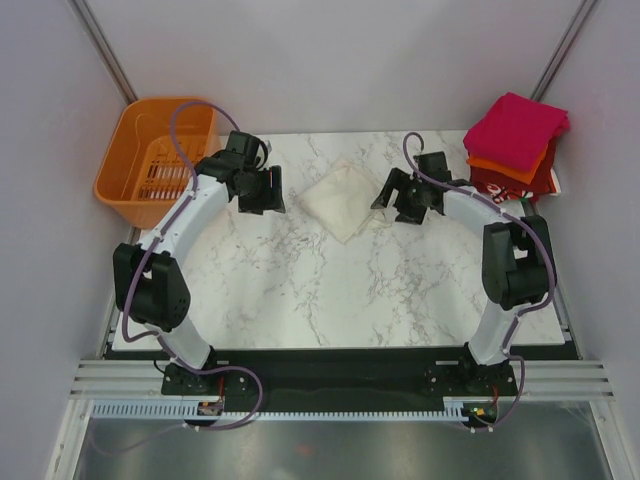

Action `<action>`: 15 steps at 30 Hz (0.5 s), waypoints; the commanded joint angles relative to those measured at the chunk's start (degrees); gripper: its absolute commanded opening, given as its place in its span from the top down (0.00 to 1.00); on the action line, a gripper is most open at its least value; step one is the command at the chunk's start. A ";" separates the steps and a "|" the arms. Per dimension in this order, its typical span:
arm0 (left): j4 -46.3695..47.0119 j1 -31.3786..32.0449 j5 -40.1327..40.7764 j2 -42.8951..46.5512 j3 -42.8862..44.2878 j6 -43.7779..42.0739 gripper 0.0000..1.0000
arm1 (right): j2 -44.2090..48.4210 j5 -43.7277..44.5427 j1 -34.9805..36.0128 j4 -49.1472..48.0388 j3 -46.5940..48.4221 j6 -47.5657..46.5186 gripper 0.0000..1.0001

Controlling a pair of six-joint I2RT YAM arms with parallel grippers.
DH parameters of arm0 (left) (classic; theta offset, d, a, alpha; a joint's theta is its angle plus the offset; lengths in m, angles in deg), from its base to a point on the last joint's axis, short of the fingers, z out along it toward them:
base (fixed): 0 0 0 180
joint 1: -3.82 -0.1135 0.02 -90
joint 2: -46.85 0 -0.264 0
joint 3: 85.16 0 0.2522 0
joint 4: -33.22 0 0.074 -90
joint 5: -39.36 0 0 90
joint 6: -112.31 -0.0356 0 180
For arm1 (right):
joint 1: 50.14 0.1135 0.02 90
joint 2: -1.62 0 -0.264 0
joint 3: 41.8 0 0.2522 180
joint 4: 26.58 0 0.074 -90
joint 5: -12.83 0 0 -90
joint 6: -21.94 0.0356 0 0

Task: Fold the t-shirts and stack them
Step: Neatly place the folded tshirt to the corner

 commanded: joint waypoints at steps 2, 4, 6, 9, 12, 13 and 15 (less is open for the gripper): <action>1.80 0.08 -1.19 3.03 -0.76 1.20 0.34 | -0.01 1.69 0.16 -1.37 -2.76 0.63 0.04; 1.80 0.08 -1.19 3.03 -0.76 1.20 0.34 | -0.28 0.91 0.25 -3.29 -3.98 0.98 0.02; 1.80 0.08 -1.19 2.95 -0.85 1.20 0.34 | -0.89 0.47 0.25 -4.35 -4.52 1.60 0.02; 1.80 0.08 -1.19 3.12 -0.93 1.20 0.34 | -2.47 0.20 0.51 -6.90 -5.75 3.35 0.02; 1.80 0.08 -1.19 3.12 -1.02 1.20 0.34 | -4.75 0.20 0.77 -9.80 -7.24 5.46 0.02; 1.80 0.08 -1.19 3.04 -1.02 1.20 0.34 | -5.19 0.29 0.95 -11.03 -7.94 5.90 0.02; 1.80 0.08 -1.19 3.03 -1.02 1.20 0.34 | -6.69 0.46 1.04 -12.35 -8.65 7.40 0.02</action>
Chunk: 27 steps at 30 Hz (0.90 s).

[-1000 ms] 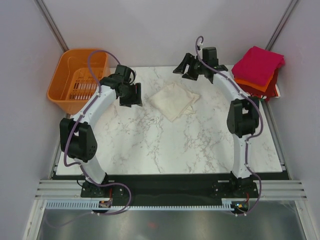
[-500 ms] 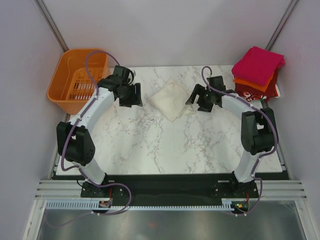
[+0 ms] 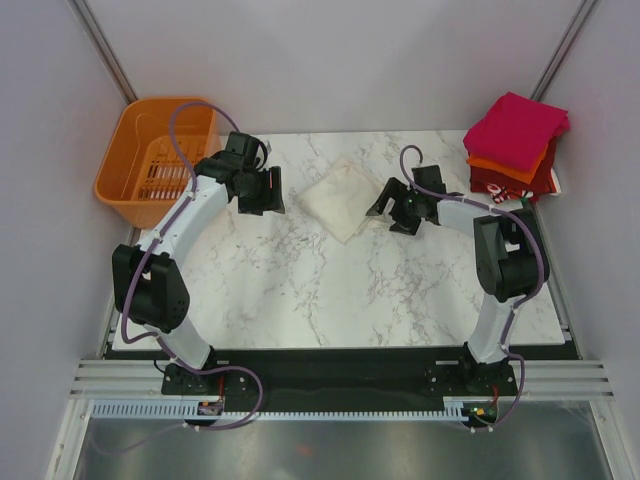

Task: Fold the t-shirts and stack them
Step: Neatly place the folded tshirt to the corner

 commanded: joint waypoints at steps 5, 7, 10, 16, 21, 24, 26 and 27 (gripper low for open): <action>1.72 0.08 -1.12 1.90 -0.06 1.17 0.34 | -5.57 0.05 1.13 -6.97 -0.78 5.05 0.04; 1.72 0.08 -1.12 1.90 -0.06 1.17 0.34 | -6.54 0.05 1.56 -8.28 -0.08 5.75 0.05; 1.72 0.08 -1.12 1.98 -0.15 1.17 0.34 | -9.00 -0.13 2.53 -11.17 0.80 7.34 0.10; 1.72 0.08 -1.12 2.07 -0.15 1.17 0.34 | -11.46 2.68 4.46 -16.27 1.07 10.49 0.31; 1.72 0.08 -1.12 1.90 -0.15 1.17 0.34 | -14.97 3.91 4.38 -21.03 3.16 10.95 0.86; 1.72 0.08 -1.12 1.63 -0.23 1.17 0.34 | -16.21 3.91 3.68 -15.17 10.61 4.46 1.00; 1.72 0.08 -1.12 1.37 -0.32 1.17 0.34 | -16.73 2.69 2.72 -4.12 16.68 -5.16 1.00; 1.72 0.17 -1.12 1.46 -0.41 1.17 0.34 | -17.43 1.81 2.28 0.63 24.20 -9.32 1.00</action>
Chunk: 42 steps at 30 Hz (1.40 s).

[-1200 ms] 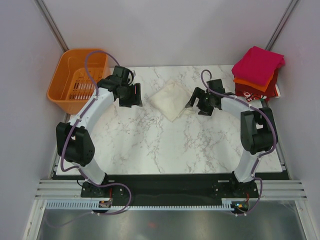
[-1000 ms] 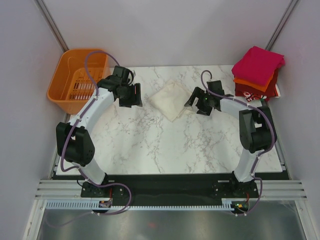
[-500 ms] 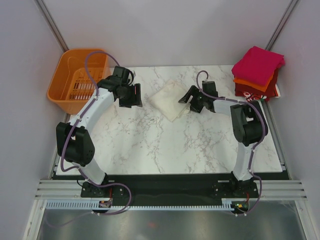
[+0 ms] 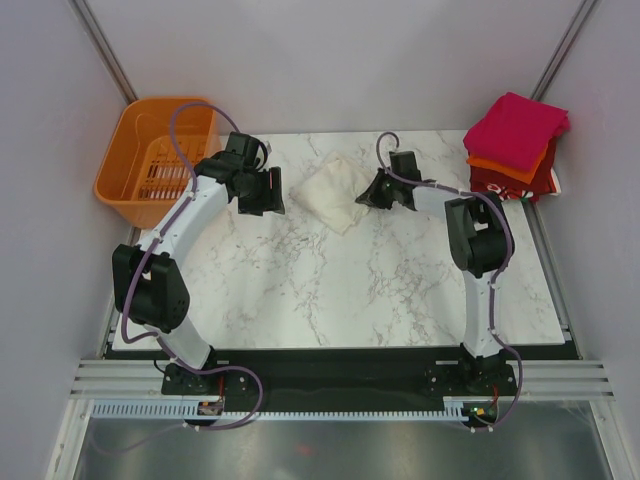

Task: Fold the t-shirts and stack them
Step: Neatly place the folded tshirt to the corner

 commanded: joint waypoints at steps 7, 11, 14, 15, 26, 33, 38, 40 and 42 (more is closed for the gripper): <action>1.72 0.08 -1.12 1.55 0.18 1.13 0.34 | -4.96 6.59 -6.46 47.88 34.96 -33.90 1.00; 1.72 0.08 -1.12 1.46 0.01 1.13 0.34 | -4.87 7.30 -9.37 50.88 40.24 -35.22 1.00; 1.72 0.08 -1.12 1.02 -0.26 1.13 0.34 | -6.36 9.76 -9.82 53.16 46.21 -37.33 1.00; 1.72 0.08 -1.12 0.93 -0.34 1.13 0.34 | -7.06 10.37 -9.82 54.82 50.40 -37.86 1.00; 1.72 0.08 -1.12 -0.04 -0.35 1.13 0.34 | -7.42 1.96 -11.13 53.62 45.75 -32.51 1.00; 1.72 0.08 -1.12 -0.56 -0.52 1.13 0.34 | -2.76 6.40 -11.13 43.60 23.65 -29.42 0.24; 1.72 0.08 -1.12 -0.83 -0.43 1.13 0.34 | 4.00 12.05 -12.27 38.68 14.53 -25.57 0.02; 1.72 0.17 -1.12 -0.74 -0.52 1.13 0.34 | 7.50 11.18 -13.67 33.68 10.39 -23.63 0.02; 1.72 0.08 -1.12 -0.91 -0.43 1.13 0.34 | 9.62 10.12 -14.73 29.12 5.20 -21.43 0.02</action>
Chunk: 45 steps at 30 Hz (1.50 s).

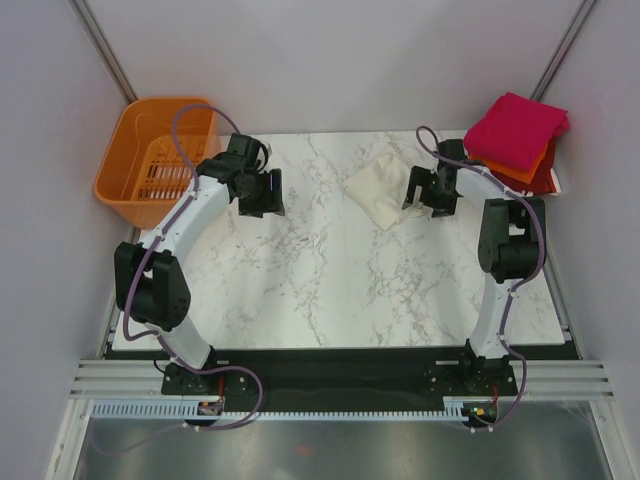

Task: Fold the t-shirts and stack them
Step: Neatly place the folded tshirt to the corner

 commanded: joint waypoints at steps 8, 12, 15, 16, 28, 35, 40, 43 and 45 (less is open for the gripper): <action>1.69 0.17 -1.10 -0.15 -0.17 1.13 0.34 | 1.21 1.77 -2.70 -14.48 -6.84 10.42 0.02; 1.69 0.17 -1.10 -0.24 -0.17 1.13 0.34 | -3.61 1.42 -2.61 -17.20 -4.28 14.11 0.02; 1.69 0.17 -1.10 -0.15 -0.17 1.13 0.34 | -5.91 1.41 -2.70 -18.61 -3.23 15.70 0.03; 1.69 0.17 -1.10 -0.15 -0.08 1.13 0.34 | -6.26 1.50 -2.61 -19.14 -3.23 16.75 0.04; 1.69 0.17 -1.10 0.11 0.00 1.13 0.34 | -9.17 -3.07 -2.00 -23.81 -2.18 16.86 0.91; 1.69 0.17 -1.10 -0.06 0.18 1.13 0.34 | -8.99 -1.40 -1.38 2.43 23.73 2.27 0.97; 1.69 0.08 -1.10 -0.06 0.18 1.13 0.34 | -8.81 -1.13 -1.38 10.55 38.48 -2.66 1.00; 1.69 0.17 -1.10 -0.06 0.01 1.13 0.34 | -11.88 -1.40 -1.38 15.82 50.15 -3.63 1.00; 1.69 0.17 -1.10 -0.06 0.00 1.13 0.34 | -13.90 -1.14 -1.38 18.73 55.29 -4.07 1.00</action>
